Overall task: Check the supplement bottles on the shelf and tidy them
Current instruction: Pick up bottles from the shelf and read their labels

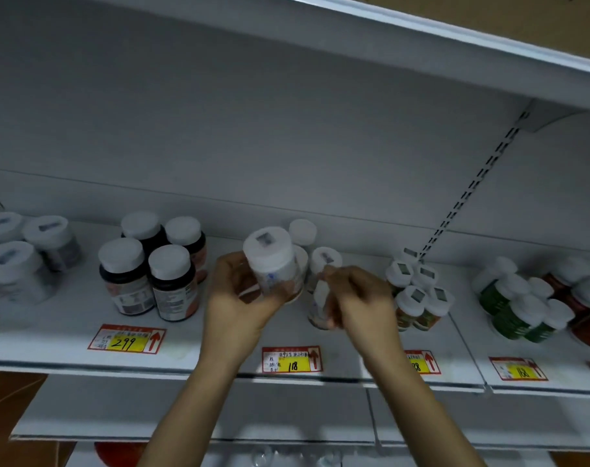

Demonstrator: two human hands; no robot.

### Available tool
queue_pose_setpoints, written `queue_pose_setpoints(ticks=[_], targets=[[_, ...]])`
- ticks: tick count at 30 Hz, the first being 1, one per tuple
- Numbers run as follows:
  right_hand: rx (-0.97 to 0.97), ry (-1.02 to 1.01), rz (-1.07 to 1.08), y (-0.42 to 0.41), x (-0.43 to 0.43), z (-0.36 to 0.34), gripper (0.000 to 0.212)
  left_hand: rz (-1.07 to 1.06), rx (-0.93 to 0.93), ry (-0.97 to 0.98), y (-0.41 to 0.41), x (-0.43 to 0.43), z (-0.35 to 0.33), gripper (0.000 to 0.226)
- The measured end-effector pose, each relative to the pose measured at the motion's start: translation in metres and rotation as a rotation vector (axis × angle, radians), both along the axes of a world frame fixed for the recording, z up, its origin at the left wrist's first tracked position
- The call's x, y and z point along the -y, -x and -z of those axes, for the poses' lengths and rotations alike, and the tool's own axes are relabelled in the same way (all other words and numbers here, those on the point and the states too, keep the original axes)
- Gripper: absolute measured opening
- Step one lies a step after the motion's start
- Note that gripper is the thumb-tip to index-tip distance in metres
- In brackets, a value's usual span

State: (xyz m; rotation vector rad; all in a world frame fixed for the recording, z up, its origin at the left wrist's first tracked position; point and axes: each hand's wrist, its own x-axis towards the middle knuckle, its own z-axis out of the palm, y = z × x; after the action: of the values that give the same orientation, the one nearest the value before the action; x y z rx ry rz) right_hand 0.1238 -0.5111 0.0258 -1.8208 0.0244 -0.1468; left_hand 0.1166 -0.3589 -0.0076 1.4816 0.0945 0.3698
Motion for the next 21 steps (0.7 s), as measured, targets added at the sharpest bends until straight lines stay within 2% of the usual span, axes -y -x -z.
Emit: queue_pose_setpoints(ticks=[2,4,6,8,12,14,17,19,21], targets=[[0.123,0.115,0.099,-0.025,0.013,0.003,0.018,0.001,-0.070,-0.199,-0.008,0.005,0.019,0.054],[0.130,0.261,0.108,-0.054,0.023,0.010,0.002,0.027,-0.144,-0.331,-0.012,0.014,0.033,0.052],[0.003,0.350,0.045,-0.079,0.029,0.021,0.030,0.057,-0.186,-0.397,-0.013,0.021,0.044,0.051],[-0.171,0.310,0.013,-0.093,0.030,0.029,0.052,0.081,-0.229,-0.425,-0.014,0.024,0.052,0.048],[-0.353,0.216,-0.030,-0.106,0.025,0.042,0.071,0.104,-0.322,-0.460,-0.016,0.024,0.061,0.051],[-0.376,0.154,-0.024,-0.109,0.024,0.045,0.064,0.133,-0.331,-0.431,-0.017,0.024,0.059,0.057],[-0.290,0.188,-0.052,-0.109,0.024,0.047,0.024,0.136,-0.312,-0.354,-0.015,0.024,0.053,0.077],[-0.193,0.278,-0.017,-0.105,0.026,0.045,0.024,0.039,-0.249,-0.365,-0.010,0.022,0.048,0.089],[-0.027,0.322,0.051,-0.095,0.028,0.034,0.032,-0.064,-0.147,-0.373,-0.005,0.020,0.038,0.089]])
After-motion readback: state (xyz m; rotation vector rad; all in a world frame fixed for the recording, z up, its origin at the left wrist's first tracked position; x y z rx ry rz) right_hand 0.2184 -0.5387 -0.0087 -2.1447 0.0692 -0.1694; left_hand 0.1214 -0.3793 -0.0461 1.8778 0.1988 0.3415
